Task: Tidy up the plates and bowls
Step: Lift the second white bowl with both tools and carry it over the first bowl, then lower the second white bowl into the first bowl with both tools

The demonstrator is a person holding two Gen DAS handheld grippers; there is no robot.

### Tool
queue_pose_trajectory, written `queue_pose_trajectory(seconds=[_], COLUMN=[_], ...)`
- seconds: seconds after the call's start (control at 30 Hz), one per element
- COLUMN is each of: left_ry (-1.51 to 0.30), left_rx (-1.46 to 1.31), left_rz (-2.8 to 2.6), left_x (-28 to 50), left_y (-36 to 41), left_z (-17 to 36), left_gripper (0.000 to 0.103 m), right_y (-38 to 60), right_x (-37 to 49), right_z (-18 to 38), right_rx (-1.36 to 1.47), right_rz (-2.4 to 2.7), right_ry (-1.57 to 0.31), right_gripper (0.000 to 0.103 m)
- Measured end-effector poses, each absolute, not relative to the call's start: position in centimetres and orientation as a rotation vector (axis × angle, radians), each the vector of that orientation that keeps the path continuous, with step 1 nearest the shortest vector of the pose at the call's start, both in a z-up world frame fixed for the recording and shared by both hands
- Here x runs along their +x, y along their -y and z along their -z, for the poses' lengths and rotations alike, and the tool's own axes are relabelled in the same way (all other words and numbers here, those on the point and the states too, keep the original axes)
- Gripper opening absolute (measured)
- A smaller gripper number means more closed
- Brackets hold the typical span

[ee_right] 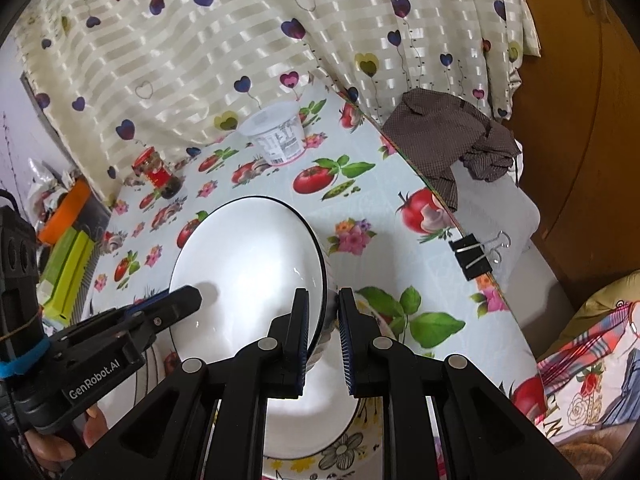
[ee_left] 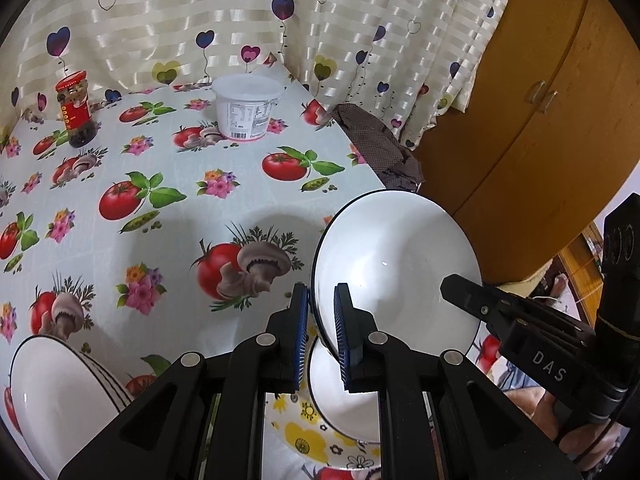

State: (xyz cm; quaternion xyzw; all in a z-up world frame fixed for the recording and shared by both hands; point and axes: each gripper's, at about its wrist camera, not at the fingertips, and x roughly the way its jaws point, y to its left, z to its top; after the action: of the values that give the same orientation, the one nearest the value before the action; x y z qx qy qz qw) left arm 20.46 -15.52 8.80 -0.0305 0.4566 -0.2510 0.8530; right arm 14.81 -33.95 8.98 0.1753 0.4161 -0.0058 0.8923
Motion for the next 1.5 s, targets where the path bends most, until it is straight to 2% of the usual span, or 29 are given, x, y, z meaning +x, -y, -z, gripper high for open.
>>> queue_pose_trajectory(seconds=[1.5], left_ry=[-1.038], left_rx=[-0.015], left_rz=[0.514], left_x=[17.1], left_y=[15.9], left_z=[-5.6], left_gripper=[0.013], right_y=[33.5], right_x=[10.9], right_z=[-5.6], right_rx=[0.392], right_rz=[0.026], right_ry=[-0.928], right_gripper=[0.015])
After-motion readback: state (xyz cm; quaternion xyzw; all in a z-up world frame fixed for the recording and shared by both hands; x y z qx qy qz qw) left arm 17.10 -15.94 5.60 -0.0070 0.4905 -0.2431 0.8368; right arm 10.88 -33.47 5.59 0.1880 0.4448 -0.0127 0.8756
